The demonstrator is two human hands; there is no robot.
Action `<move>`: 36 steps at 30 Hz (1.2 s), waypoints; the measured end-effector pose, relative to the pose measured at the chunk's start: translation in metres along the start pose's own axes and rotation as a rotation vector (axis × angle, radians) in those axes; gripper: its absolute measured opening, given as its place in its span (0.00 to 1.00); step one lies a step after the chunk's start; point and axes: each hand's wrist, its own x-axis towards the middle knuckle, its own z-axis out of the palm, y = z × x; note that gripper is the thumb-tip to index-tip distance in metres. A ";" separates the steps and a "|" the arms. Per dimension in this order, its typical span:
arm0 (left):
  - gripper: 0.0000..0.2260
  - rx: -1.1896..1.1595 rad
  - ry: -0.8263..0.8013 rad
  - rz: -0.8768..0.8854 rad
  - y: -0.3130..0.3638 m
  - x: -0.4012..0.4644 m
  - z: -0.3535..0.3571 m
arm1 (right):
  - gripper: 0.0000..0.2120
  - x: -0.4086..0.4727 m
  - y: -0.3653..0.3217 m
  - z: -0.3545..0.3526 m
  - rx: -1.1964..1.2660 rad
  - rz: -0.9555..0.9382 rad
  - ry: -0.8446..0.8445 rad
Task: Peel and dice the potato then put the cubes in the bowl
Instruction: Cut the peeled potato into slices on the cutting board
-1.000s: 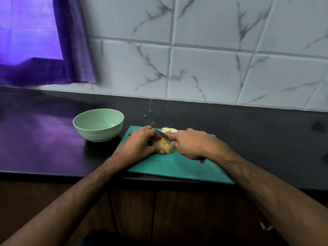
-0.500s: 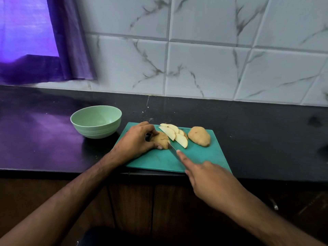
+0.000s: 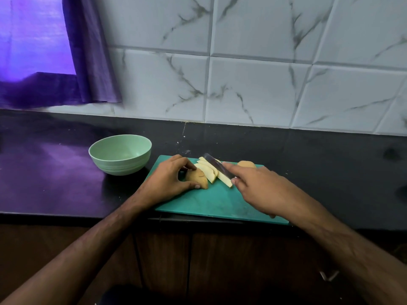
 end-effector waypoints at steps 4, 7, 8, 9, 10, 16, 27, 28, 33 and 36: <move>0.21 0.041 -0.003 0.016 0.001 -0.001 0.001 | 0.22 0.008 -0.013 0.010 -0.063 -0.031 -0.031; 0.21 0.053 0.000 0.026 0.002 -0.001 0.001 | 0.22 0.007 -0.019 0.010 -0.104 -0.043 -0.014; 0.21 0.057 0.001 0.027 0.001 -0.001 0.001 | 0.22 0.007 -0.019 0.010 -0.114 -0.051 -0.008; 0.21 0.063 0.001 0.031 0.001 -0.001 0.001 | 0.23 0.006 -0.021 0.010 -0.123 -0.058 -0.003; 0.22 0.067 0.002 0.035 0.001 -0.001 0.002 | 0.23 0.006 -0.022 0.009 -0.133 -0.062 -0.002; 0.22 0.072 0.001 0.049 -0.001 0.000 0.003 | 0.24 0.003 -0.030 0.004 -0.198 -0.076 0.005; 0.17 0.031 0.033 0.044 0.000 0.003 0.003 | 0.29 0.037 -0.041 0.005 -0.154 -0.077 -0.150; 0.16 0.033 0.037 0.050 0.000 0.003 0.003 | 0.29 0.046 -0.044 0.007 -0.113 -0.073 -0.181; 0.18 0.043 0.042 0.038 0.000 0.004 0.005 | 0.27 0.051 -0.045 0.021 -0.029 -0.073 -0.172; 0.19 0.048 0.041 0.025 -0.001 0.004 0.005 | 0.26 0.010 -0.026 0.032 0.017 -0.053 -0.148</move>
